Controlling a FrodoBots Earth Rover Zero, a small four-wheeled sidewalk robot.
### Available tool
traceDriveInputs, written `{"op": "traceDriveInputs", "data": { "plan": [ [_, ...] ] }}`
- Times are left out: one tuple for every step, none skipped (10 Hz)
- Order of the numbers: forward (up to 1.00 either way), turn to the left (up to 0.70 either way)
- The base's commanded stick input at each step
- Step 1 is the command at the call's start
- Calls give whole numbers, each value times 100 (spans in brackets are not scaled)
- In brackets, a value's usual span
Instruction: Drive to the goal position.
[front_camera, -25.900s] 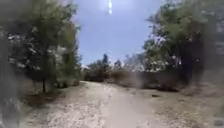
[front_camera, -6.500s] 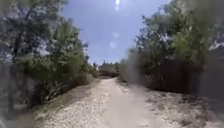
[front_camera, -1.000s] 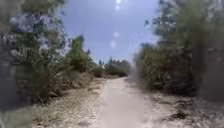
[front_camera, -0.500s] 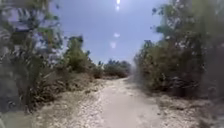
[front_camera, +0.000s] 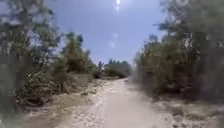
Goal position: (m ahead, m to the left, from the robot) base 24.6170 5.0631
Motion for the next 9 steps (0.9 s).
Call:
{"op": "traceDriveInputs", "data": {
  "plan": [
    [70, 0],
    [70, 0],
    [70, 0],
    [70, 0],
    [70, 0],
    [70, 0],
    [70, 0],
    [70, 0],
    [70, 0]
  ]
}}
